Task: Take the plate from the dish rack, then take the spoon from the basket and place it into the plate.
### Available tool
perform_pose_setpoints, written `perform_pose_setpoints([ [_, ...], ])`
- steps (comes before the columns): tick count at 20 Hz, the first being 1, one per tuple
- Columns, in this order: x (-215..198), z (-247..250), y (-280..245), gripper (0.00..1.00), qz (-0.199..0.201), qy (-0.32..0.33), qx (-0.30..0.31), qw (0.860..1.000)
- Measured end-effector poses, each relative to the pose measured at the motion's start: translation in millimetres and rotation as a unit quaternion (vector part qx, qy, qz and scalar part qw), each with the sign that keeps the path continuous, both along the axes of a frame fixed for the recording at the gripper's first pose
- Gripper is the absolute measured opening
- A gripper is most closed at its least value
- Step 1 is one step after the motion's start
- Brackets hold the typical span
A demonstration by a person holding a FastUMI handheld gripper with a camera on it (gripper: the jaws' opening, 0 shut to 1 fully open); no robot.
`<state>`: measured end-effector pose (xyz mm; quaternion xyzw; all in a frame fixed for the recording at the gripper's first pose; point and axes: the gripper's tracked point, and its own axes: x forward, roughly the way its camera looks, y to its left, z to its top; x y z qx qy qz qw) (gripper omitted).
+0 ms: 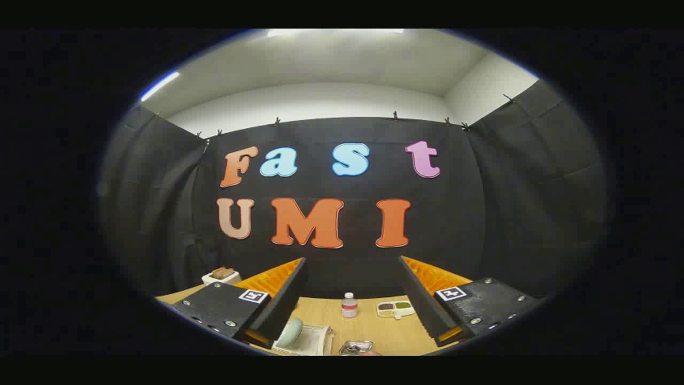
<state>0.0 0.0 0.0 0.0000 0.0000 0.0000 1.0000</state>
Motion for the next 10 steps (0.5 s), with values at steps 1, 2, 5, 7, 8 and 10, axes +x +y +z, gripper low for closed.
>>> perform_pose_setpoints([
  [1,0.7,-1.1,1.0,0.98,0.0,0.002,-0.001,1.0],
  [2,1.2,-2.5,2.1,0.98,0.001,0.005,-0.001,1.0],
  [5,1.8,-5.4,2.4,0.98,0.001,0.014,0.001,1.0],
  [7,1.6,-4.4,3.5,0.98,0.002,0.013,0.001,1.0],
  [8,1.3,-2.9,3.0,0.98,0.002,0.011,0.001,1.0],
  [10,1.5,0.4,1.9,0.98,0.001,0.006,-0.001,1.0],
])
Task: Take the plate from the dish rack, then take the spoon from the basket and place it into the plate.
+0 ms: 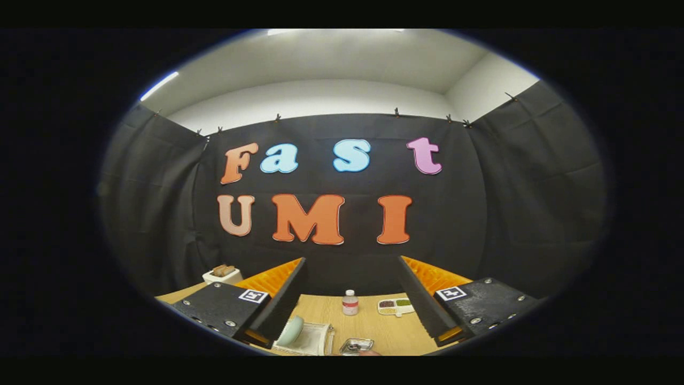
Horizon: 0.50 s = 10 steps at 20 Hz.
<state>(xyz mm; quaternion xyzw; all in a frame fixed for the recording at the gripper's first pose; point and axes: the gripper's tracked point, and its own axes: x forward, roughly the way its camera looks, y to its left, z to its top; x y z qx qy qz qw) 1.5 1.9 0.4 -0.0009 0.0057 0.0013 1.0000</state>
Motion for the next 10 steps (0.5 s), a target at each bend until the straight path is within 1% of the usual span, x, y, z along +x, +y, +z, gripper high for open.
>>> perform_pose_setpoints([
  [6,2.2,-0.2,-0.2,0.98,0.0,0.001,0.008,1.0],
  [8,3.9,-8.7,1.5,0.98,0.003,0.014,0.011,1.0],
  [10,6.8,-29.3,9.6,0.98,0.013,0.049,0.022,0.998],
])
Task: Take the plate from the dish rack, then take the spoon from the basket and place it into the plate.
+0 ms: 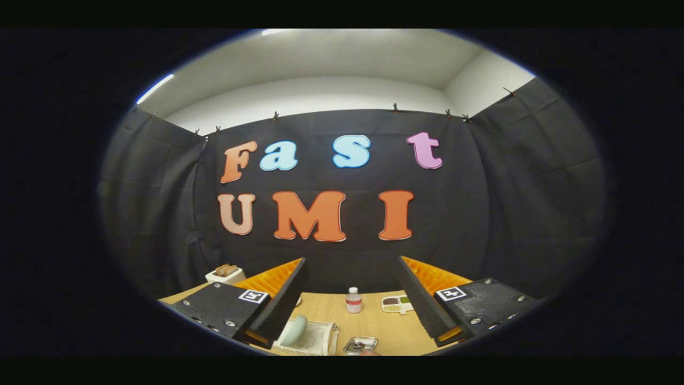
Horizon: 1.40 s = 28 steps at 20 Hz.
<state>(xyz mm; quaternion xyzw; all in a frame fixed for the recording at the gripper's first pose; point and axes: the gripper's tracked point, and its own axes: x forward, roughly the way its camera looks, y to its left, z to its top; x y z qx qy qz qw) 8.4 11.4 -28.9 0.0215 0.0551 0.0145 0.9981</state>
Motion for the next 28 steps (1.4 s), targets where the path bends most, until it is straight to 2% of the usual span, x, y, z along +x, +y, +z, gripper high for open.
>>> perform_pose_setpoints([
  [5,2.1,-64.4,28.9,0.98,0.037,0.122,0.035,0.991],
  [7,2.7,-87.7,39.3,0.98,0.04,0.165,0.045,0.984],
  [9,0.7,-115.1,60.2,0.98,0.062,0.213,0.059,0.973],
  [12,-5.4,-164.4,87.5,0.96,0.092,0.304,0.077,0.945],
  [17,-3.9,-225.8,112.3,0.93,0.11,0.425,0.082,0.895],
  [20,5.7,-254.9,122.8,0.92,0.117,0.468,0.057,0.874],
  [22,6.8,-279.4,125.6,0.91,0.122,0.504,0.03,0.855],
  [23,6.3,-290.6,127.3,0.88,0.124,0.522,0.018,0.844],
  [28,7.9,-336.1,145.5,0.82,0.125,0.574,-0.031,0.809],
])
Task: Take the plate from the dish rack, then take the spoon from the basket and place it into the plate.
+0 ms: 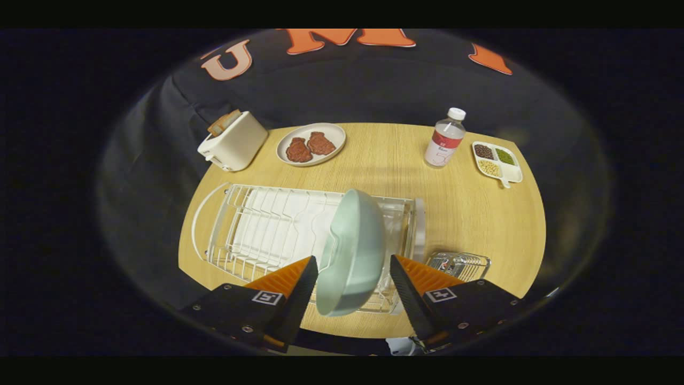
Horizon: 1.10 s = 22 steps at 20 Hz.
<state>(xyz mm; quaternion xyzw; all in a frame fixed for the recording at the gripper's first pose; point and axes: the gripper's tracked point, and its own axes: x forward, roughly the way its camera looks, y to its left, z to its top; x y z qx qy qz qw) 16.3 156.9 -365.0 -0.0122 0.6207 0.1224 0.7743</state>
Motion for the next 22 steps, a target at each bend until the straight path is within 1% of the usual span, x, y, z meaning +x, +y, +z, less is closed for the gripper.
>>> perform_pose_setpoints([
  [4,-10.6,-25.6,9.6,0.72,0.026,0.025,-0.042,0.998],
  [6,-24.7,-35.3,12.8,0.65,0.032,0.038,-0.06,0.997],
  [8,-29.4,-36.2,11.0,0.59,0.03,0.037,-0.077,0.996],
  [11,-26.9,-23.5,8.4,0.5,0.009,0.027,-0.084,0.996],
  [14,-16.1,-7.5,-11.5,0.42,-0.022,0.0,-0.105,0.994],
  [16,-10.4,4.0,-24.1,0.37,-0.042,-0.02,-0.106,0.993],
  [18,-20.5,15.1,-26.9,0.37,-0.051,-0.015,-0.086,0.995],
  [20,-26.4,29.1,-34.4,0.37,-0.059,-0.029,-0.08,0.995],
  [22,-36.9,43.0,-39.2,0.37,-0.078,-0.036,-0.059,0.995],
])
